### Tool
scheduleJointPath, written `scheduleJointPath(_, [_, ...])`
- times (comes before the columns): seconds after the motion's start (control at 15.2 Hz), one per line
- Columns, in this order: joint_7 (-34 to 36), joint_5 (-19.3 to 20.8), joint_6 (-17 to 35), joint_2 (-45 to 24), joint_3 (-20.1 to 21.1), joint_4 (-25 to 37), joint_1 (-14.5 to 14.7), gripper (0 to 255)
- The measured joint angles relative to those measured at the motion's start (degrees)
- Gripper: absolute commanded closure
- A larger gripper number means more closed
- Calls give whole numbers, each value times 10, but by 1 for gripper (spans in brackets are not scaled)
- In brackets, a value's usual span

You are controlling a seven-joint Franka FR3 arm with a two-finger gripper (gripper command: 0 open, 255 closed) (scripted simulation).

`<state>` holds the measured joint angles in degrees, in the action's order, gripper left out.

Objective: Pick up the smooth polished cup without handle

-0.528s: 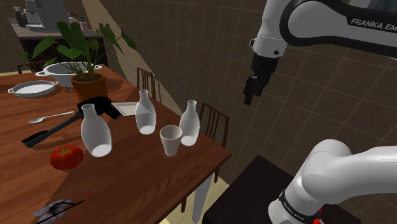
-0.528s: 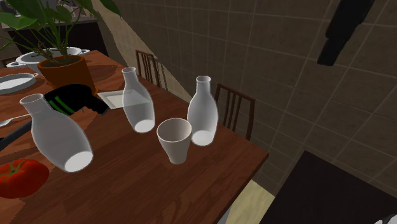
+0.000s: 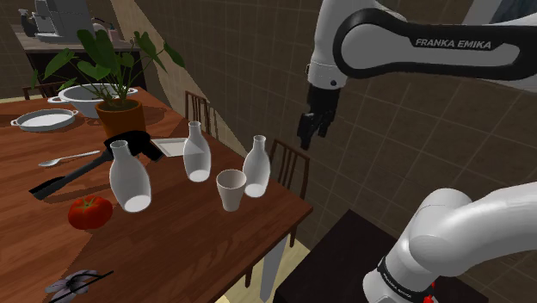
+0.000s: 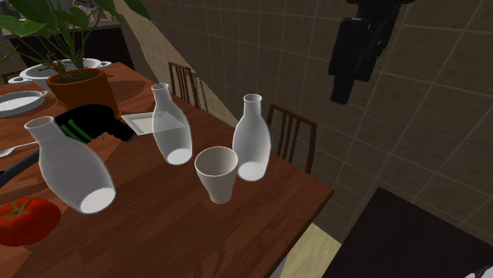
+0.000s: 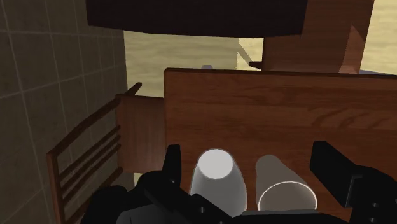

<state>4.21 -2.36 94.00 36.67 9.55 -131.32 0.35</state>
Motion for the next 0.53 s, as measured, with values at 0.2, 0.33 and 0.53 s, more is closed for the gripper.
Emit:
scheduleJointPath(0.2, [26, -3, 37, -51, 25, 8, 2, 0])
scheduleJointPath(0.33, [43, -1, 59, -91, 41, 22, 2, 0])
scheduleJointPath(0.53, [73, 5, 89, -151, 66, 45, 3, 0])
